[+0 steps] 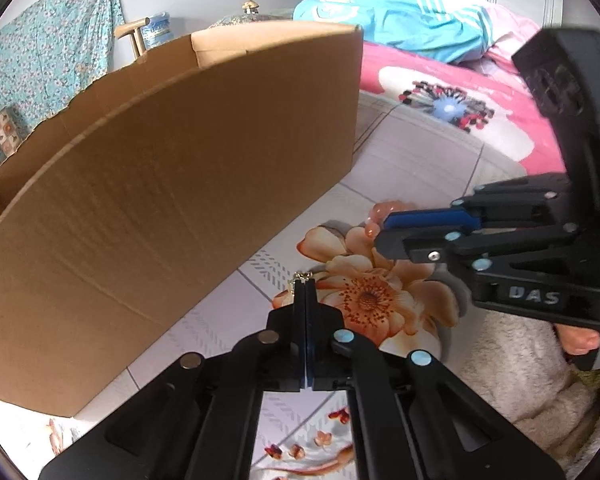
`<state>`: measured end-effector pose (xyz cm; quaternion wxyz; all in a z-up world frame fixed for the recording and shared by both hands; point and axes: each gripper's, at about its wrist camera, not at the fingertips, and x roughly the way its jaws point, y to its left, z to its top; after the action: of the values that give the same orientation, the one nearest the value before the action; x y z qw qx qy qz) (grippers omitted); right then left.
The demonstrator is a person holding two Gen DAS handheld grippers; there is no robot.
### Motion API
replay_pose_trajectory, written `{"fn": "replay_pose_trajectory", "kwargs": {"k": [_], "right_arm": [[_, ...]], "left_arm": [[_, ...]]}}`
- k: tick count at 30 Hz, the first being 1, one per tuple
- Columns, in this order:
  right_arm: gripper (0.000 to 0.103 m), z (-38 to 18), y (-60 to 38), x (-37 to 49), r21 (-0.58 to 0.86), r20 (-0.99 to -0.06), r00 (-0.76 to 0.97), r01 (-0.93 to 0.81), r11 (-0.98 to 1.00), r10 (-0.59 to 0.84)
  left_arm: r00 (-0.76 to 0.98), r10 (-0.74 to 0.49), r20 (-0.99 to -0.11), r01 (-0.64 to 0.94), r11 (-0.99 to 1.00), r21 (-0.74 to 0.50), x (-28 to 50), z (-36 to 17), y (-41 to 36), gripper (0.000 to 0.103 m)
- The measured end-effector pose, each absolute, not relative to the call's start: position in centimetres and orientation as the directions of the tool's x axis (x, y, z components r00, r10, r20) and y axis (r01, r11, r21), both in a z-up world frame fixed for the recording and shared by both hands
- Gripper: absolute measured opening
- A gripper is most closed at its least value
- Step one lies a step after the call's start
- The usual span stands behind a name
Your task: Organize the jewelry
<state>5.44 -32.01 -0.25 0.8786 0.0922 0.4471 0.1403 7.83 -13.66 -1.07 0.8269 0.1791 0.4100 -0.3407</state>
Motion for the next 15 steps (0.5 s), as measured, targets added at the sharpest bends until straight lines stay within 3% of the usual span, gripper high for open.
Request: {"fn": "replay_pose_trajectory", "kwargs": {"k": [8,15], "right_arm": [[0.011,-0.3,-32.1,5.5,0.288,-0.76,0.561,-0.164,0.943,0.329],[0.011,-0.3,-32.0,5.5,0.293,-0.759,0.559,-0.164,0.942,0.333]], "left_arm": [[0.426,-0.498,-0.756,0.701,0.709,-0.072,7.3,1.8,-12.0,0.0],[0.365,-0.49,-0.792,0.711,0.695,-0.103,8.1,0.4,-13.0,0.001]]}}
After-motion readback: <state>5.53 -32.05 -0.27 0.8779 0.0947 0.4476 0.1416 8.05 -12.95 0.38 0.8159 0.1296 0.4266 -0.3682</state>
